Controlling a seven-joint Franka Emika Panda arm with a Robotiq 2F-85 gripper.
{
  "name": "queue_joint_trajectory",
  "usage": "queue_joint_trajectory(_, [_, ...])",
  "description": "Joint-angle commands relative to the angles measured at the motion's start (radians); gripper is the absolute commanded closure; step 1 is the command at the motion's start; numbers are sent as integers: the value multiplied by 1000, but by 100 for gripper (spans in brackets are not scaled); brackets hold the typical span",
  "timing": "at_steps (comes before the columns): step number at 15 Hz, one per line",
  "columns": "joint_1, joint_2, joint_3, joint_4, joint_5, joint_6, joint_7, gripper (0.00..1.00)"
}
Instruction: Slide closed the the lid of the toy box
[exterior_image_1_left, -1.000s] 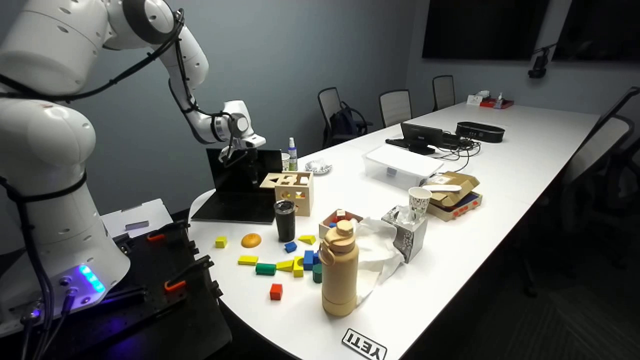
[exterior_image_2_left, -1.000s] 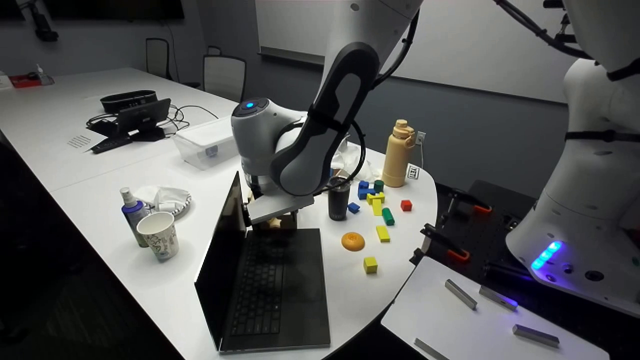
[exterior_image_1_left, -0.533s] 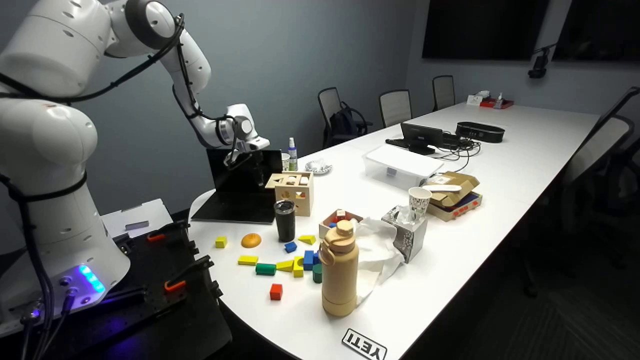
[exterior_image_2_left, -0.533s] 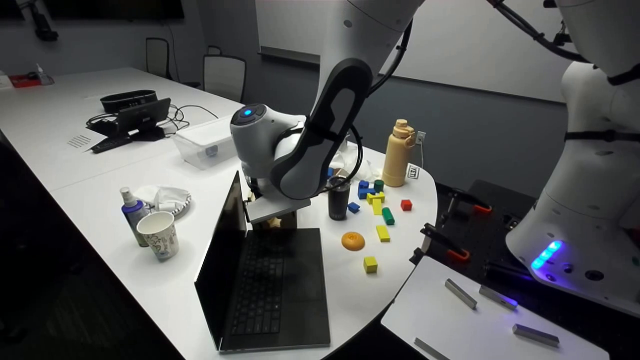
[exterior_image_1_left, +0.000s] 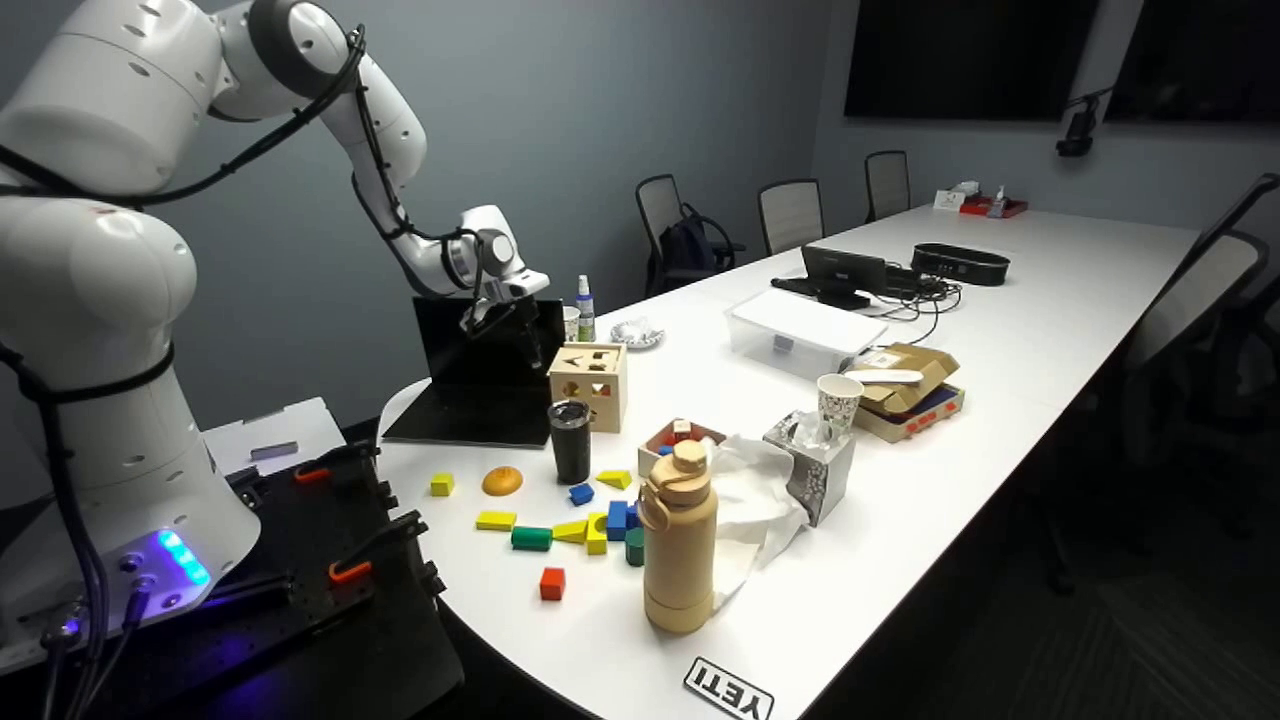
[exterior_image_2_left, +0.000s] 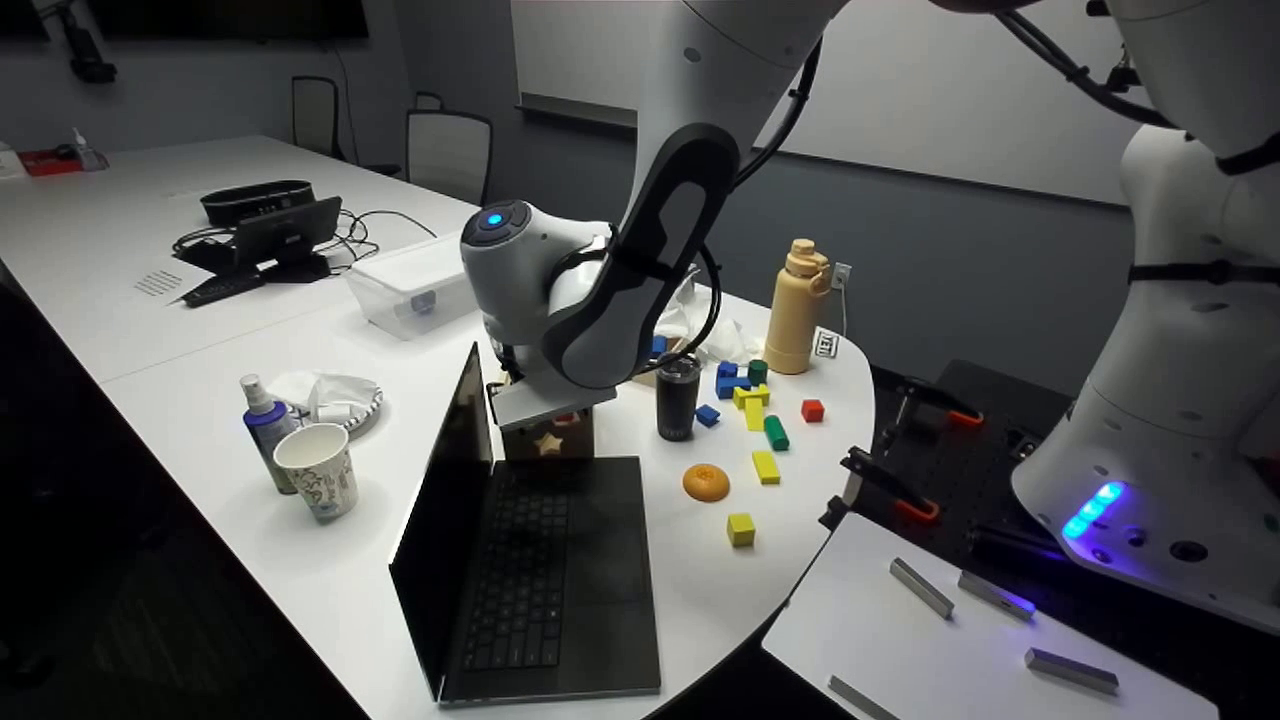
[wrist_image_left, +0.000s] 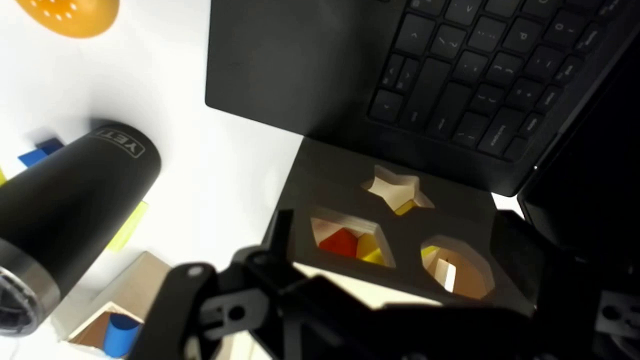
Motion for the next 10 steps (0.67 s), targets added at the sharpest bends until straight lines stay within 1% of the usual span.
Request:
queue_joint_trajectory(1, [21,10,-28,18,-34,2,49,0])
queue_joint_trajectory(5, [18,7,-33,15,-37,6,48,0])
queue_joint_trajectory(7, [-12,-16,3,6,-12,22,20,0])
queue_joint_trajectory(8, [-43,-41,43,-2,10,36,-17,0])
queue_joint_trajectory(10, [-68,-89,78,-19,21,49,-57,0])
